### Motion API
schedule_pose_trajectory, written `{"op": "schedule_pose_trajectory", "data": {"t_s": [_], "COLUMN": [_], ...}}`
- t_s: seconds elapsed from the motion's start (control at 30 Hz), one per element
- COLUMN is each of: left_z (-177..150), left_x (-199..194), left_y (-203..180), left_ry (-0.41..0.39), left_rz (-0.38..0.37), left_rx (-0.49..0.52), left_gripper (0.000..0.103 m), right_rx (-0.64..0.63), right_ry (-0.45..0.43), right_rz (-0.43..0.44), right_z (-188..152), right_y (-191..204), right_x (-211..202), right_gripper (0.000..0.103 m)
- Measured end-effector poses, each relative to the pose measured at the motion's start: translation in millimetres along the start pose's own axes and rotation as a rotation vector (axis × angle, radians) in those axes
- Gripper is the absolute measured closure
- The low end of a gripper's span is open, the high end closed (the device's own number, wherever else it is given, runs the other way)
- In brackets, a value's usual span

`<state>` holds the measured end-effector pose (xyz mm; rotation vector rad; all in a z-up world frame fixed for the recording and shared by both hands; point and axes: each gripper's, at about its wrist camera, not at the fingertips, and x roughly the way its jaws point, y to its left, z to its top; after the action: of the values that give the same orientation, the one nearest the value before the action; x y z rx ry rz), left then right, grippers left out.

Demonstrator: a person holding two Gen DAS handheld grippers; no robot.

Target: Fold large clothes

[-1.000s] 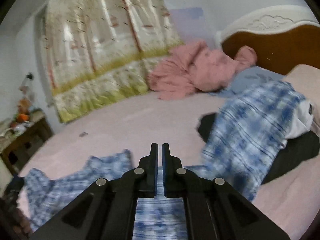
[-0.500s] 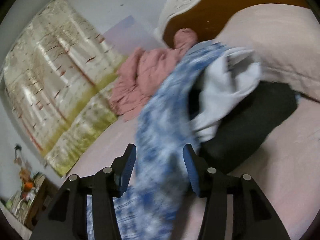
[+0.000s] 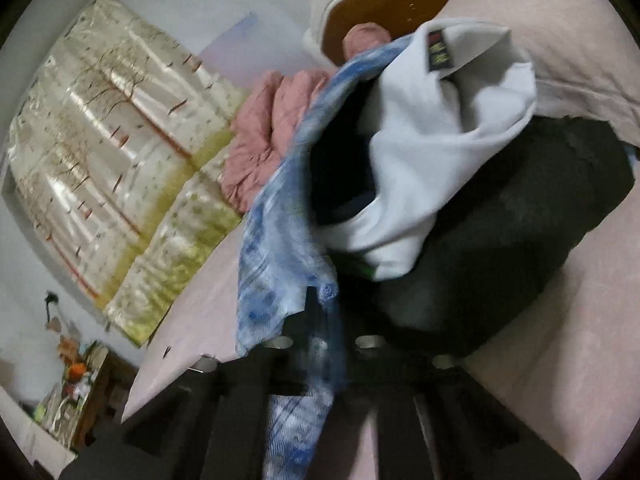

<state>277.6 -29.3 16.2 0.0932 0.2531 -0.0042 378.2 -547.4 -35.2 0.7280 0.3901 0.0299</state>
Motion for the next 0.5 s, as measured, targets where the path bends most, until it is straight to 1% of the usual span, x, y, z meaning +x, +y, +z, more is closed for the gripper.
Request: {"op": "schedule_pose_trajectory", "data": {"t_s": [0.1, 0.13, 0.2, 0.27, 0.33, 0.43, 0.5], "left_z": [0, -1, 0, 1, 1, 2, 3], "left_x": [0, -1, -2, -4, -4, -5, -4], "left_y": [-2, -2, -2, -2, -1, 1, 4], "left_ry": [-0.003, -0.005, -0.012, -0.018, -0.018, -0.016, -0.011], "left_rz": [0.01, 0.013, 0.019, 0.022, 0.023, 0.028, 0.027], "left_rx": [0.01, 0.013, 0.015, 0.013, 0.01, 0.001, -0.011], "left_gripper": [0.0, 0.0, 0.0, 0.0, 0.0, 0.0, 0.0], "right_rx": [-0.102, -0.143, -0.201, -0.284, -0.378, -0.485, -0.558], "right_ry": [-0.03, -0.033, -0.036, -0.03, 0.017, 0.08, 0.144], "right_rz": [0.037, 0.08, 0.126, 0.136, 0.16, 0.134, 0.158], "right_z": [-2, -4, -8, -17, -31, -52, -73], "right_y": [26, 39, 60, 84, 112, 141, 163], "right_x": [-11, -16, -26, -34, -37, -36, -31], "right_gripper": [0.1, 0.1, 0.1, 0.1, 0.1, 0.1, 0.1]}}
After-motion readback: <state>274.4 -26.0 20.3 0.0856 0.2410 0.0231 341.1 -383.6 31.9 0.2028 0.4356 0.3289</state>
